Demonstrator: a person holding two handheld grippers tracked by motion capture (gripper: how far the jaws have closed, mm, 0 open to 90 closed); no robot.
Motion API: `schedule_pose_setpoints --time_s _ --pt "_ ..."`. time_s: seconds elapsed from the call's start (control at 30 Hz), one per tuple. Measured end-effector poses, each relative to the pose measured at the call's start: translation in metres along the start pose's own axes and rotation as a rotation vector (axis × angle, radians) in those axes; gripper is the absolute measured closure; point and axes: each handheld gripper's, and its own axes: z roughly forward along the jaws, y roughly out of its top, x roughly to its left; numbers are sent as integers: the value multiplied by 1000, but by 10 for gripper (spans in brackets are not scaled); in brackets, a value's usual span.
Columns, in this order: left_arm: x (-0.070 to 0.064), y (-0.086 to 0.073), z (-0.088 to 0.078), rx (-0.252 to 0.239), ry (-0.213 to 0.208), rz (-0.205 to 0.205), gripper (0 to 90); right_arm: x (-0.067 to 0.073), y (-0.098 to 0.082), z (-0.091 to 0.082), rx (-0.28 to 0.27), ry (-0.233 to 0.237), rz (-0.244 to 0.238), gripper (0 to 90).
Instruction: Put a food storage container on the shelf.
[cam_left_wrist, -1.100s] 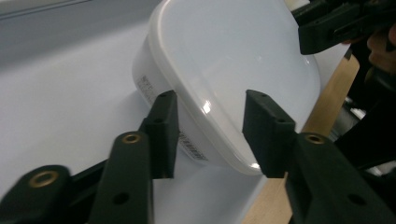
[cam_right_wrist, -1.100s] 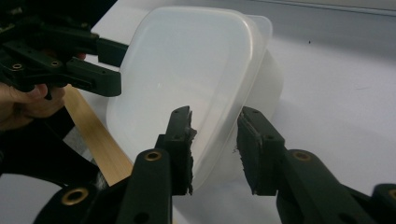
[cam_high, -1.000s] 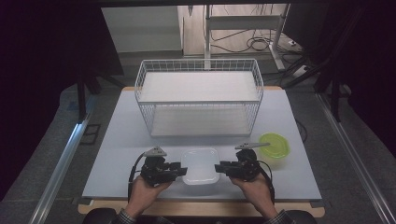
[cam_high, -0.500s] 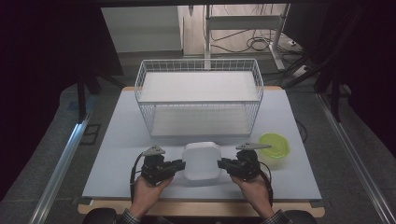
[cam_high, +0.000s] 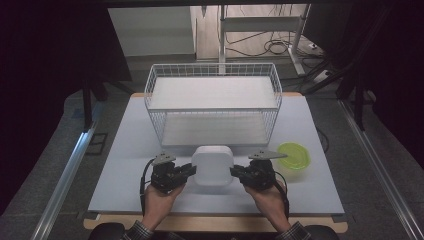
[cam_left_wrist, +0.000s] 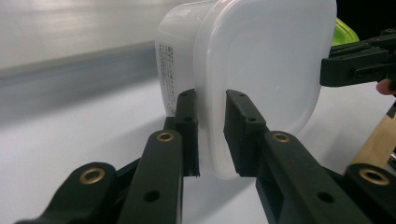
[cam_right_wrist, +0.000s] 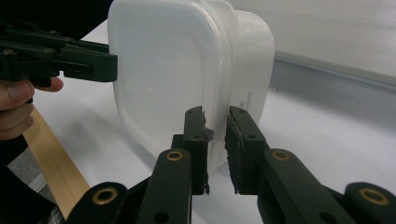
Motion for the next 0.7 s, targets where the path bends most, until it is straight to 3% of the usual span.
schedule_pose_setpoints --time_s 0.3,0.7 --pt "-6 18 -8 -46 22 38 758 2 14 -8 -56 -12 -20 792" --pt "-15 58 -28 -131 50 94 759 7 53 -23 -130 -33 -80 787"
